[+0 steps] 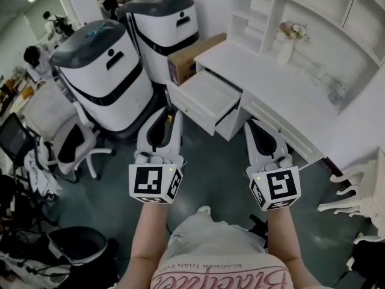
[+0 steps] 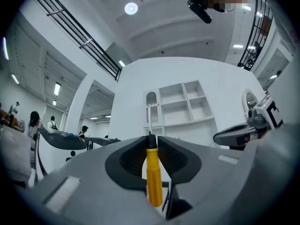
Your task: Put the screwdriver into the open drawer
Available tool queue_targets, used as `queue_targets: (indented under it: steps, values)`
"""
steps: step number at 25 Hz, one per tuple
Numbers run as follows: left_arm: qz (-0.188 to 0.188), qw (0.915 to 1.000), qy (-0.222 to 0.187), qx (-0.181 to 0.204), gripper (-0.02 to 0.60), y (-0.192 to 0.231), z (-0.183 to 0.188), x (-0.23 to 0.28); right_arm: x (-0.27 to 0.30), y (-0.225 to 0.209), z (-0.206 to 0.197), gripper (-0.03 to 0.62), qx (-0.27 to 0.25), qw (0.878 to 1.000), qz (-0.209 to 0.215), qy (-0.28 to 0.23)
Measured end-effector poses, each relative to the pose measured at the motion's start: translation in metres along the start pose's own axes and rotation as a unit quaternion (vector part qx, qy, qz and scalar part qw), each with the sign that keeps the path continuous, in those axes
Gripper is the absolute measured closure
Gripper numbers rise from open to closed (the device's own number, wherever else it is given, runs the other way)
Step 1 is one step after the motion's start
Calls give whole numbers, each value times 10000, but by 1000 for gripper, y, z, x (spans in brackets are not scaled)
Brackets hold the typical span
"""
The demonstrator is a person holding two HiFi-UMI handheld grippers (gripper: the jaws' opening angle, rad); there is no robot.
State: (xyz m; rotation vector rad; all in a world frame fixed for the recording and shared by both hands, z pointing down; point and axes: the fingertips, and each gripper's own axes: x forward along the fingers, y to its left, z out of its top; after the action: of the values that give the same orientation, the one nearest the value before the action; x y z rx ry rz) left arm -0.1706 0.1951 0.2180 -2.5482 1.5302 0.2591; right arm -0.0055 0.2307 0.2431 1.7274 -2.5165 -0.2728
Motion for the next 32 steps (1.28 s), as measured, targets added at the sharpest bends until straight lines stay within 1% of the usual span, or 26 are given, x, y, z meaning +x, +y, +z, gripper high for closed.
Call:
queue_targets:
  steps: [5, 8, 15, 20, 24, 32]
  values:
    - [-82, 9999, 43, -55, 489, 28, -10, 32, 40, -8, -4, 592, -62, 9998, -150, 84]
    - [-113, 9998, 68, -119, 489, 37, -18, 45, 53, -12, -11, 592, -55, 9996, -149, 220]
    - [-101, 9995, 148, -246, 489, 45, -37, 73, 76, -30, -28, 592, -22, 9989, -219, 416]
    - [-94, 9995, 224, -219, 489, 46, -52, 96, 94, -47, -43, 592, -2, 9986, -156, 507]
    - [-51, 9993, 278, -229, 489, 50, -64, 125, 117, -66, -55, 592, 1, 9985, -88, 547]
    - [-20, 9990, 372, -242, 489, 54, -90, 197, 173, -120, -74, 592, 150, 9985, -76, 526]
